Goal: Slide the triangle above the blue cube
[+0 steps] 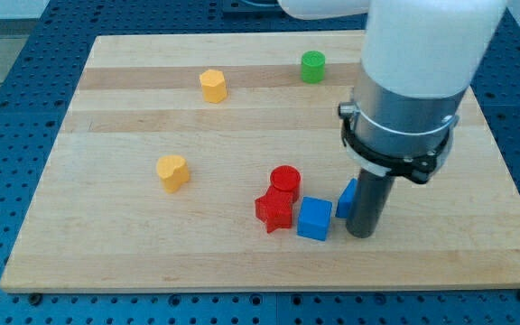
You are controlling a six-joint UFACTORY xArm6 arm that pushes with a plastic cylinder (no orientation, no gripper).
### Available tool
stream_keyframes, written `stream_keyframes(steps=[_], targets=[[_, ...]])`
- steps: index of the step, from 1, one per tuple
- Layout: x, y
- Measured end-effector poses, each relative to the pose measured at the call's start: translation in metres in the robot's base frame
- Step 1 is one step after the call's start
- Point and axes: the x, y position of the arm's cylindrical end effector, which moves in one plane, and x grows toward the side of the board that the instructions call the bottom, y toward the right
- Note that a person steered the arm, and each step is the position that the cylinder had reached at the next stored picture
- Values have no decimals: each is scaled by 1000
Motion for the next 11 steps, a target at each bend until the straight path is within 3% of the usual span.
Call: stream_keyframes(steps=[3, 4, 5, 6, 7, 9, 10, 11], targets=[[-34, 47], [-43, 12], [-43, -1], [-39, 39], [-2, 53], [-46, 18], [-48, 53], [-48, 39]])
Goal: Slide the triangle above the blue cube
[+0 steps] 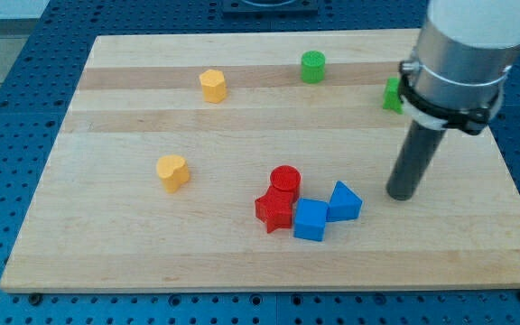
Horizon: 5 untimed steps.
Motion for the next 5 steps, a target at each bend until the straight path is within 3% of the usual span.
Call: stream_keyframes(steps=[2, 4, 5], targets=[[57, 4], [17, -58], [16, -57]])
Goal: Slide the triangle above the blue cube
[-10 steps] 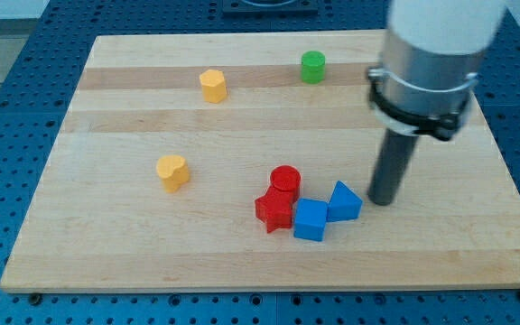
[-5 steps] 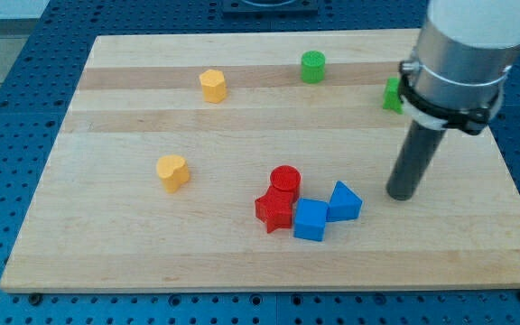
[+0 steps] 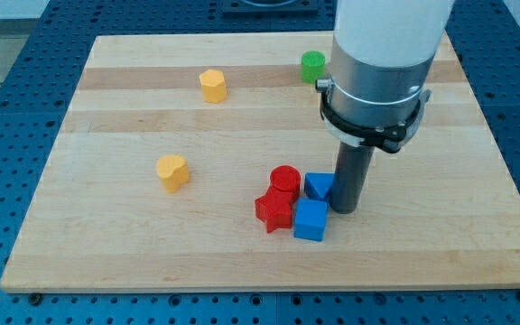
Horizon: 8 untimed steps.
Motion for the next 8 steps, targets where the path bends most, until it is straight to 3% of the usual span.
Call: stream_keyframes(steps=[1, 3, 5, 7, 8], targets=[[-4, 3], [-73, 43], [-84, 40], [-78, 133], [-112, 165]])
